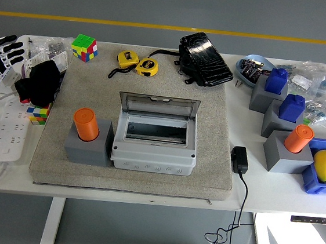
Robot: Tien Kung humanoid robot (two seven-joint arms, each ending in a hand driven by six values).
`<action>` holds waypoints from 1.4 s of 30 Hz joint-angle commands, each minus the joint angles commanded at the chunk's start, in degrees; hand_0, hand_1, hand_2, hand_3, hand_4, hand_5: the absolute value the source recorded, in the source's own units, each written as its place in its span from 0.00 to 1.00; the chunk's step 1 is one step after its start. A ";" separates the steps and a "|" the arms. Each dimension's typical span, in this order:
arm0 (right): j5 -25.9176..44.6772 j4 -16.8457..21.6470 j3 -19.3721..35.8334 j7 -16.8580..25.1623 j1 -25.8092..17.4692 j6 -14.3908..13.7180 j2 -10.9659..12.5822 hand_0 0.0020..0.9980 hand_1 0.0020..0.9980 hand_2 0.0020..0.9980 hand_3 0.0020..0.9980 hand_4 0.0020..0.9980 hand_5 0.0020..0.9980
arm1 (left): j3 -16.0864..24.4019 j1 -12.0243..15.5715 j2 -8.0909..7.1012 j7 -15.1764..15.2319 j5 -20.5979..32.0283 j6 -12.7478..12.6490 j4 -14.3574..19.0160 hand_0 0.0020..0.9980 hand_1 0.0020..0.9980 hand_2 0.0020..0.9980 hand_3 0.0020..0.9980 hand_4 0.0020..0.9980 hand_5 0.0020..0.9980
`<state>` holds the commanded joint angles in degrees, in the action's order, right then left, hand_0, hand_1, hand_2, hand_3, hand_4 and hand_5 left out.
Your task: Fetch the battery,place it into the box,close the lid of the box
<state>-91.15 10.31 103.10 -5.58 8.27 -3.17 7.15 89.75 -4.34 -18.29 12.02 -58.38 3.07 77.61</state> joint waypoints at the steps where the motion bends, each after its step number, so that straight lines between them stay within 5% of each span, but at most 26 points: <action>1: 0.03 0.00 0.00 0.01 0.02 0.00 0.00 0.88 0.83 0.80 0.86 1.00 1.00 | 0.05 0.16 0.08 0.19 -0.70 0.01 0.44 0.79 0.80 0.78 0.78 1.00 0.96; 12: -0.14 0.00 0.46 -0.03 -0.26 0.00 -0.17 0.88 0.83 0.80 0.86 1.00 1.00 | -3.19 3.49 2.03 1.17 -12.10 -2.29 9.47 0.84 0.86 0.83 0.83 1.00 0.92; 13: -0.14 0.00 0.47 -0.02 -0.25 -0.01 -0.18 0.88 0.83 0.80 0.86 1.00 1.00 | -3.34 3.56 2.19 1.16 -12.36 -2.32 9.58 0.84 0.86 0.83 0.83 1.00 0.92; 14: 0.02 0.00 0.36 0.02 -0.17 -0.02 -0.21 0.88 0.83 0.80 0.86 1.00 1.00 | -4.14 3.78 2.61 1.36 -12.48 -2.60 9.73 0.88 0.94 0.93 0.91 1.00 0.81; 22: 0.10 0.00 0.40 0.06 -0.13 -0.08 -0.27 0.88 0.83 0.80 0.86 1.00 1.00 | -7.20 4.30 5.18 1.60 -13.62 -2.42 9.77 0.93 0.98 0.97 0.97 1.00 0.79; 42: -0.11 0.00 0.43 -0.02 -0.17 -0.13 -0.20 0.88 0.83 0.80 0.85 1.00 1.00 | -10.72 5.50 6.55 2.39 -8.60 -1.96 7.91 0.84 0.96 0.98 1.00 1.00 0.78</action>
<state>-91.26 10.31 103.53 -5.60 8.10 -3.30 6.95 79.03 1.16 -11.74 14.42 -66.99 1.11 85.51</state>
